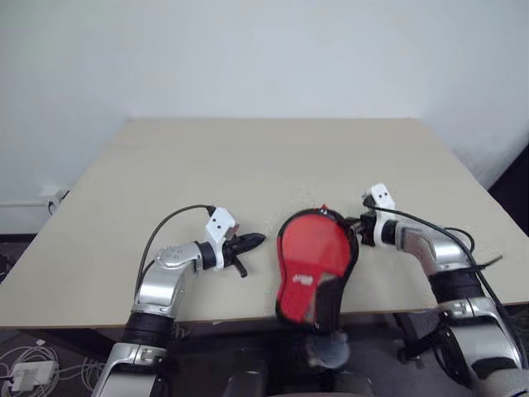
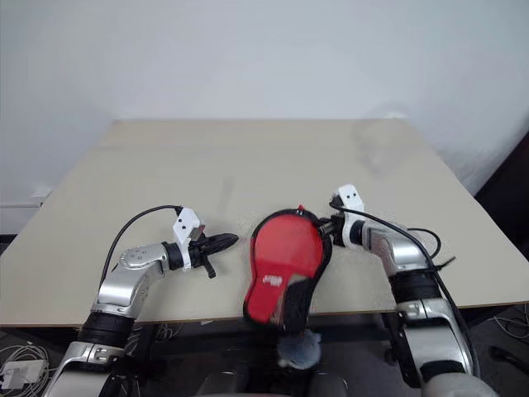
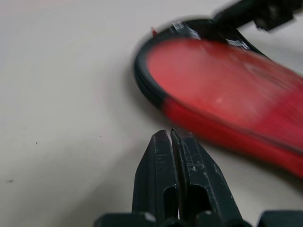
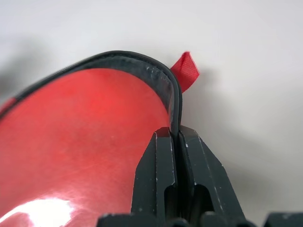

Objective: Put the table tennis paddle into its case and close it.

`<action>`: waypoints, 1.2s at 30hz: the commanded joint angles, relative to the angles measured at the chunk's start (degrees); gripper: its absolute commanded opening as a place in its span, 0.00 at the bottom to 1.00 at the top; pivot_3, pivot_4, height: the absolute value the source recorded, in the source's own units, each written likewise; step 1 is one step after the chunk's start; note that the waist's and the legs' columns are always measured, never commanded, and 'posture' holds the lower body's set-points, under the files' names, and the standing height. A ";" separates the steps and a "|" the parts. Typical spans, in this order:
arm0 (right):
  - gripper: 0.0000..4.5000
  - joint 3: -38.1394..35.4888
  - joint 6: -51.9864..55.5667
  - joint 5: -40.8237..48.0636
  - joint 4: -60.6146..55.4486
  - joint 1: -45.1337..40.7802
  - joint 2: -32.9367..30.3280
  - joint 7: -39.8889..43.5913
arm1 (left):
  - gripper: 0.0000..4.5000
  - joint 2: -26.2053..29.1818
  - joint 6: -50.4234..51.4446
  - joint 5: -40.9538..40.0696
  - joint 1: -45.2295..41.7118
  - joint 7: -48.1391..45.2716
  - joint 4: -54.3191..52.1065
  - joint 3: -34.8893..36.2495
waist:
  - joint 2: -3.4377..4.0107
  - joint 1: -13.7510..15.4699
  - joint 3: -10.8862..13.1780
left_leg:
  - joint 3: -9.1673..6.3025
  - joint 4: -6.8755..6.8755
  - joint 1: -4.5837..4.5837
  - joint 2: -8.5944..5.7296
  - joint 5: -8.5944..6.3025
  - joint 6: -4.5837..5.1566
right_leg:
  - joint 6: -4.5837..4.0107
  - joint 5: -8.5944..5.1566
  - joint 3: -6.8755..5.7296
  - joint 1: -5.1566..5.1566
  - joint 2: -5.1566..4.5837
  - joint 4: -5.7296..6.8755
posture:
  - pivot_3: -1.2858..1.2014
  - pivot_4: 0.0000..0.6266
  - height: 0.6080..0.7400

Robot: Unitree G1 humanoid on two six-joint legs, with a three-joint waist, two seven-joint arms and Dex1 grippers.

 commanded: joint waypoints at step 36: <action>0.99 -8.66 -32.85 -9.94 36.58 -20.61 0.69 -23.04 | 0.00 -0.62 -0.83 -0.83 1.40 7.66 -1.33 2.27 | 0.05 -2.14 0.02 | -0.15 -0.63 0.07 0.48 1.00 -0.34 | -0.21 0.06 -0.04 -0.01 0.68 0.08 | 0.52 0.00 0.74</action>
